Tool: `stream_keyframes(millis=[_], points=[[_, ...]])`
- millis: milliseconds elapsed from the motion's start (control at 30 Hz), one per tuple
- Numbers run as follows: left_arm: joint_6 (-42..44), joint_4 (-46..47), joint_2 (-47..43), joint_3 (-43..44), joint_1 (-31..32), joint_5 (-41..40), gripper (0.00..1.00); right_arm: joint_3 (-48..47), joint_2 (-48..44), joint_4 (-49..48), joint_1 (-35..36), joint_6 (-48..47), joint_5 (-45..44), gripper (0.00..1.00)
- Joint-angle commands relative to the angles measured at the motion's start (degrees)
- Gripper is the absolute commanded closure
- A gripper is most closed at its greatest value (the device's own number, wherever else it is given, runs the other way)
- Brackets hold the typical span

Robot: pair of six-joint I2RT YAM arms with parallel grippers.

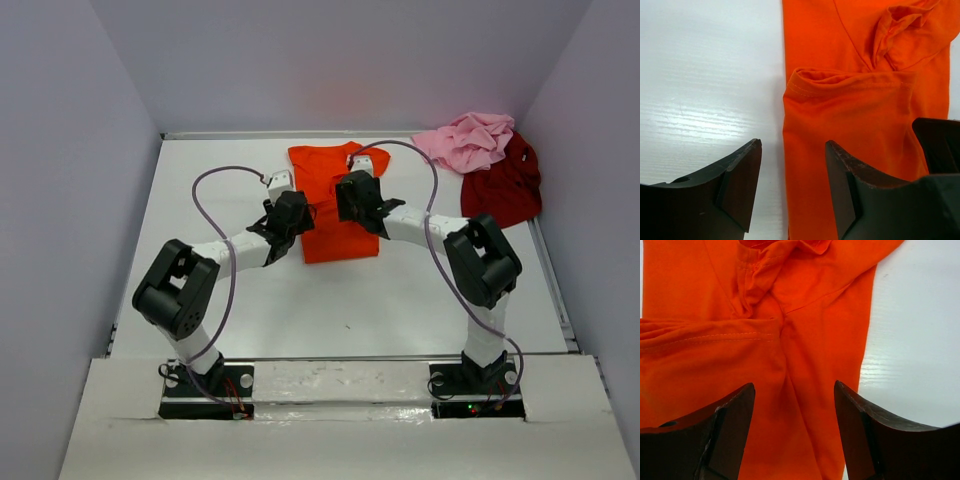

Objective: Fold and stack the t-shirts

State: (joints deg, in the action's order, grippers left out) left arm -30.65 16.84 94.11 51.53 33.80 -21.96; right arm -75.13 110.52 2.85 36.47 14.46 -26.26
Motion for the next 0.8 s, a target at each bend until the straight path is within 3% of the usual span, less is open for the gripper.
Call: stream_keyframes(millis=[0, 767], points=[[0.2, 1.7, 2.2, 1.2, 0.1, -1.5, 0.37, -4.5, 1.9, -1.3, 0.4, -1.4, 2.9, 0.30], [-2.0, -1.8, -23.7, -10.0, 1.1, 2.2, 0.39, -17.1, 14.6, -1.0, -1.3, -4.4, 10.2, 0.32]])
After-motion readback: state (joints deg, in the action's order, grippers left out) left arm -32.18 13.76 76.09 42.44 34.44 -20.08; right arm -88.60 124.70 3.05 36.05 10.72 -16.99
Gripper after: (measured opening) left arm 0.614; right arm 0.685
